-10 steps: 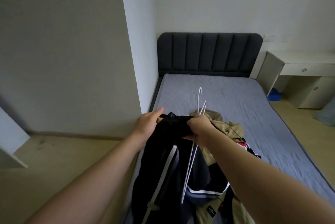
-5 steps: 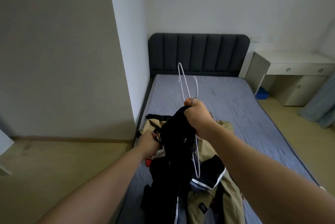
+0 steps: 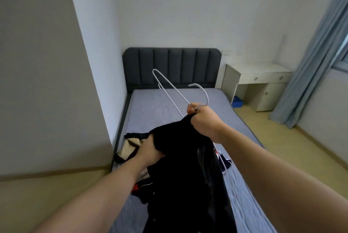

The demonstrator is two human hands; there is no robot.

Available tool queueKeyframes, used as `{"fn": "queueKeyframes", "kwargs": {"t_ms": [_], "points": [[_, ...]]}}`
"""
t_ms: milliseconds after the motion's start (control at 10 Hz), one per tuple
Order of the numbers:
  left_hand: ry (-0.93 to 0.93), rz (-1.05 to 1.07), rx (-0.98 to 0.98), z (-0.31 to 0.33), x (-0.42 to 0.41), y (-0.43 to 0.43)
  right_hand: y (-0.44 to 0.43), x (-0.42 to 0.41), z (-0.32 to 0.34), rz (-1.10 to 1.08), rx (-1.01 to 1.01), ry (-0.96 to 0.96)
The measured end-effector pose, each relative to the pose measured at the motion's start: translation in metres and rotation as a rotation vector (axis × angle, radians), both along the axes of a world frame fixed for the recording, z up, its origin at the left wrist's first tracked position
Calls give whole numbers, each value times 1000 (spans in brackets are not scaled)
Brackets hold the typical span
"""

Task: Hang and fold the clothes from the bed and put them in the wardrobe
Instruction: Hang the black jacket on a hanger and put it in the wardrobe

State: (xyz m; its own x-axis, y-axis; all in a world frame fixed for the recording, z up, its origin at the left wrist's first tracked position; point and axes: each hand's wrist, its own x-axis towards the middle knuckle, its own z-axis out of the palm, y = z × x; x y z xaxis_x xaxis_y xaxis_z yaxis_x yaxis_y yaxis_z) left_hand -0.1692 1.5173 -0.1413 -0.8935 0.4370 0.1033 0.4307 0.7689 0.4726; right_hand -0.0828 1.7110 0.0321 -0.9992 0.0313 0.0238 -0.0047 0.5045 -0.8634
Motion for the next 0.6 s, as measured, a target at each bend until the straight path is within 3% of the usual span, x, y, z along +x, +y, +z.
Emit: {"fn": "queueKeyframes", "kwargs": {"t_ms": [100,200,300,400,500,600], "points": [[-204,-40,-247,1,15,18,7,3,5,-42,-45,29],[-475,-236,-179,-8,39,27,8,5,14,-65,-28,71],[-408,-366,-305,-21,54,40,10,6,22,-103,-37,72],[-290,-154,-244,-31,47,67,13,8,29,-121,-16,97],[586,-431,-825,-19,35,55,29,16,35,-186,54,122],[-78,3,189,-6,13,57,62,21,31,-303,228,131]]}}
